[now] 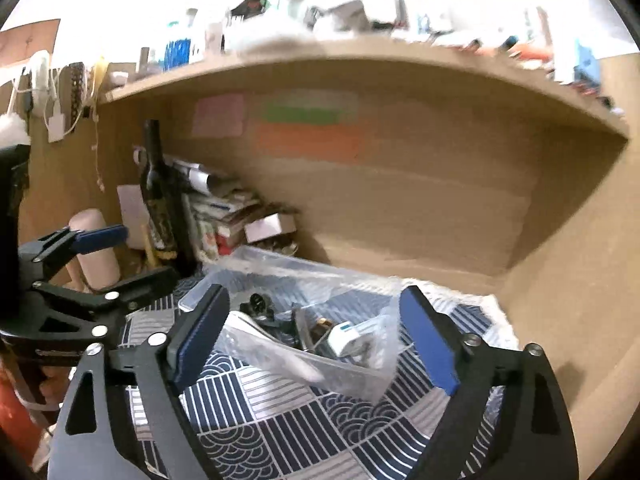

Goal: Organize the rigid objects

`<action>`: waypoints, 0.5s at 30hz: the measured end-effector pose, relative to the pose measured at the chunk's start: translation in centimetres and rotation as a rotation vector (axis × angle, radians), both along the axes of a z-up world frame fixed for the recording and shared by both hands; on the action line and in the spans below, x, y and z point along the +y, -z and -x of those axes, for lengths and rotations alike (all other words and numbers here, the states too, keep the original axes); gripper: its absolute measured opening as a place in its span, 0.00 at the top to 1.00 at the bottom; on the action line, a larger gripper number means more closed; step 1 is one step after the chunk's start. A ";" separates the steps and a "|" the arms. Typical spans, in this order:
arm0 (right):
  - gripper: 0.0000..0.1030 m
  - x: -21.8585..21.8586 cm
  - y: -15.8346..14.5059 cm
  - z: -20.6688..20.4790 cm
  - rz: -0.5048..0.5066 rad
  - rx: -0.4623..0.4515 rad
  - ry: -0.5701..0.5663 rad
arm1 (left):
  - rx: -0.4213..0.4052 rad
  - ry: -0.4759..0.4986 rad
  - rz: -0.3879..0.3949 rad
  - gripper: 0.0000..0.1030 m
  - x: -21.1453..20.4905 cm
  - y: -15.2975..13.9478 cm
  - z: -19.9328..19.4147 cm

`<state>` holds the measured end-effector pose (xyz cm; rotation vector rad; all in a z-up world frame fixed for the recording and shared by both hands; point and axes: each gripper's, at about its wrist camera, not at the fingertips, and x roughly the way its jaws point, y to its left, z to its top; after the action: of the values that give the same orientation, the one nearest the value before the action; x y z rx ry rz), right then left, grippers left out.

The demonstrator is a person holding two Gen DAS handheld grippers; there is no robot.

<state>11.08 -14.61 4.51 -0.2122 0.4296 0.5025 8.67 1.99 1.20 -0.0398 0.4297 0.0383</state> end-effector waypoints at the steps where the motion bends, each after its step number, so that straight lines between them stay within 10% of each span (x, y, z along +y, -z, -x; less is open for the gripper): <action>1: 0.10 -0.3 -0.2 0.5 -0.014 -0.007 0.004 | -0.009 -0.001 -0.001 0.03 -0.1 -0.2 0.6; 15: 0.02 -1.6 -0.9 3.4 -0.065 -0.069 0.021 | -0.114 0.003 -0.029 0.00 -2.0 -1.9 5.0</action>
<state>7.65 -16.23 5.45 -0.1617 0.3472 0.4861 3.65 -0.03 3.05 -0.0131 0.3150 0.0391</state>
